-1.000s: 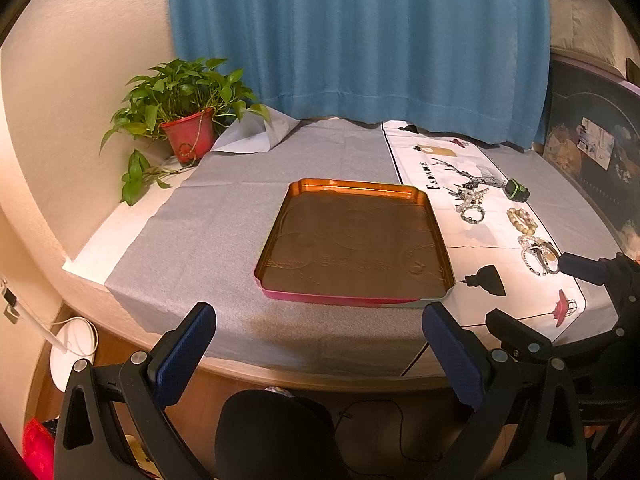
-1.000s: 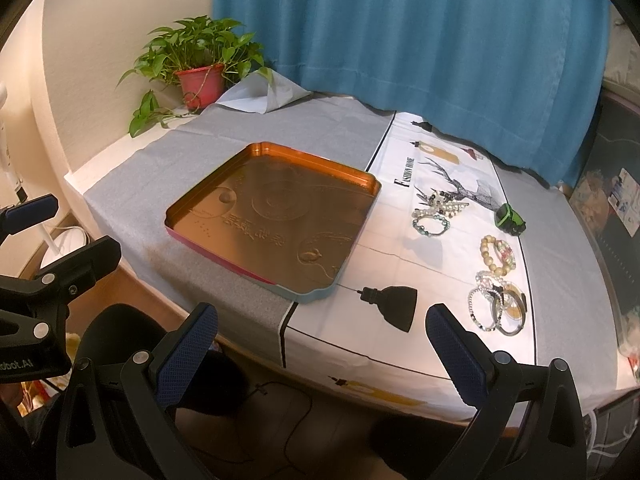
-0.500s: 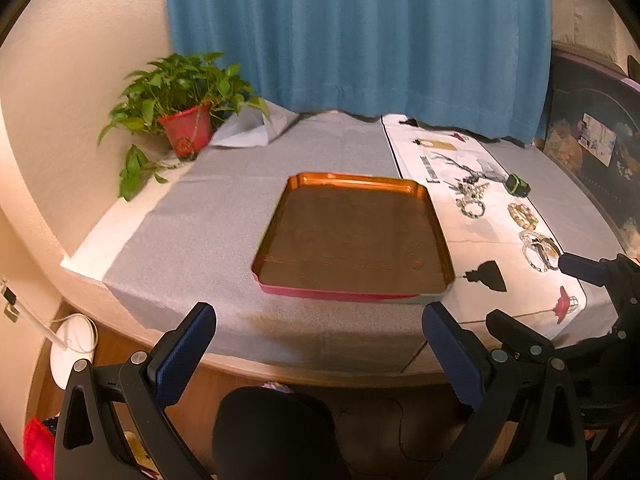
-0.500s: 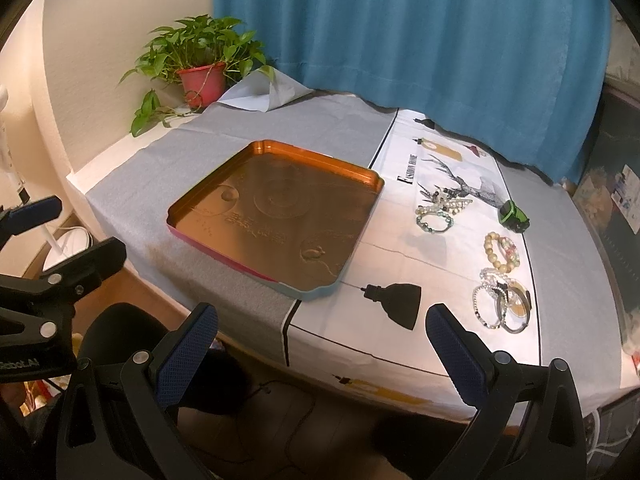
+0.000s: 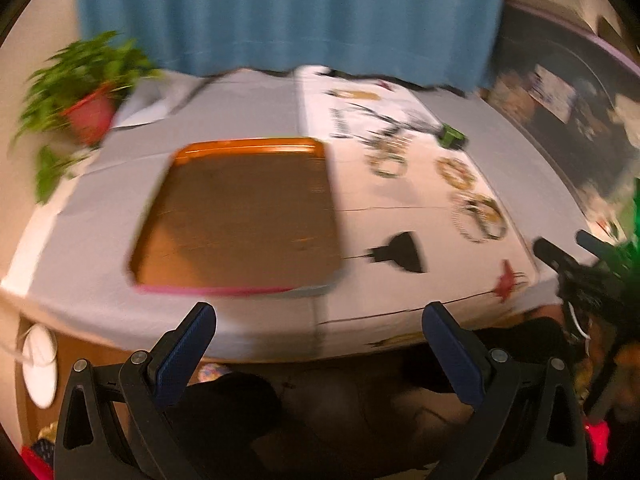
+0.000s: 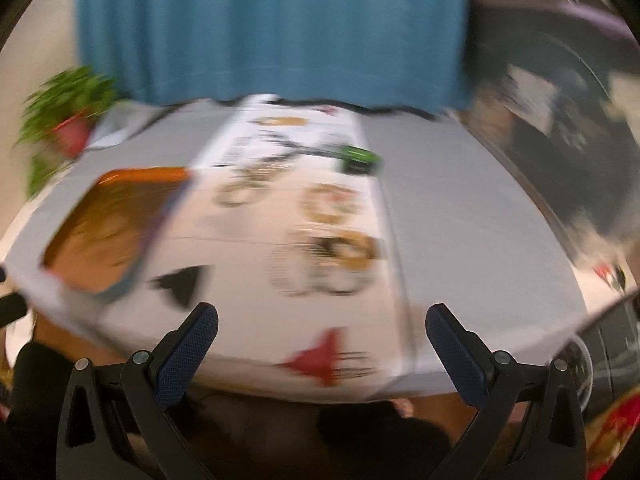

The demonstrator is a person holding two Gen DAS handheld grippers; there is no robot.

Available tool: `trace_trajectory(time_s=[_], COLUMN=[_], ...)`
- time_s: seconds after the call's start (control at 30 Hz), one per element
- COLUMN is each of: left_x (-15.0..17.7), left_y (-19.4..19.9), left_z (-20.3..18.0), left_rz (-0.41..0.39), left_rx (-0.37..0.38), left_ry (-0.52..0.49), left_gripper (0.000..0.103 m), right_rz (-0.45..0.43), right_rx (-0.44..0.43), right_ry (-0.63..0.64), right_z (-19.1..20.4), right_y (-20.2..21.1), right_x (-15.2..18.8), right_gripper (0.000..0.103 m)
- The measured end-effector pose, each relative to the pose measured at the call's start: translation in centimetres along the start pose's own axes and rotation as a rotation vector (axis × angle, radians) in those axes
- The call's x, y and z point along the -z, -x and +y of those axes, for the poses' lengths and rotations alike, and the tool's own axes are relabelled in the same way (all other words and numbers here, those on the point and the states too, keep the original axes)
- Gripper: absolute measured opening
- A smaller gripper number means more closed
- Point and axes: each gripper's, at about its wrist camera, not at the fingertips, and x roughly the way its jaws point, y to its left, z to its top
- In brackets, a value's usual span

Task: Organize jewelry
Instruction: 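Grasp a chain bracelet with the left tool while the right tool grasps a silver bangle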

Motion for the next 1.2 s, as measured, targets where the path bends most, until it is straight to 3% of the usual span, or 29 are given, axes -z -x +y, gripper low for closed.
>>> trace_trajectory(time_s=[0.17,0.33,0.6,0.73,0.8,0.83,0.87,0.9,0.93,0.97,1.03,1.1,1.2], left_x=[-4.0,-6.9,-8.7,-9.0,-9.1,-9.1,-9.1,-9.0,-9.0,-9.1,-9.2,-9.4,-10.1], left_y=[-5.5,-11.8,-18.6,-20.2,-20.3,-20.1,-20.0,-19.7,-19.5,-19.5,-19.0,-17.5,-14.9], left_z=[-6.5,-11.3,-14.3,-14.9,-15.1,-15.1,-15.2,-15.4,-15.7,-15.8,-15.6,-15.2,-14.2], left_rz=[0.069,0.121,0.204,0.219,0.213,0.212,0.200,0.192,0.210,0.218,0.225,0.184,0.122], left_rx=[0.095,0.051,0.031,0.067,0.096,0.139,0.141,0.151,0.185,0.200,0.251,0.259,0.263], left_ry=[-0.077,-0.212,-0.352,-0.378,-0.374,-0.363,-0.362,-0.377,-0.385,-0.377,-0.335,-0.323,-0.295], left_gripper=[0.103,0.103,0.096,0.090,0.081,0.063,0.038,0.022,0.002,0.002,0.001,0.001,0.001], right_rz=[0.052,0.069,0.096,0.083,0.081,0.078,0.071,0.062,0.048,0.050,0.061,0.081,0.058], right_rx=[0.035,0.004,0.003,-0.019,-0.031,-0.038,-0.064,-0.151,-0.172,-0.178,-0.169,-0.195,-0.156], right_ry=[-0.059,-0.041,0.088,0.088,0.084,0.083,0.083,0.079,0.113,0.168,0.181,0.113,0.050], right_z=[-5.3,-7.3,-6.5,-6.5,-6.6,-6.5,-6.5,-6.4,-5.8,-4.9,-4.4,-5.1,-6.5], right_y=[-4.8,-9.3,-14.1,-15.0,-15.3,-15.3,-15.1,-14.8,-14.3,-14.1,-14.0,-13.8,-12.4], right_x=[-0.5,-1.4,-2.3,-2.6,-2.8,-2.8,-2.7,-2.6,-2.6,-2.6,-2.6,-2.8,-3.5], right_gripper=[0.103,0.103,0.103,0.103,0.103,0.101,0.079,0.060,0.018,0.005,0.003,0.003,0.003])
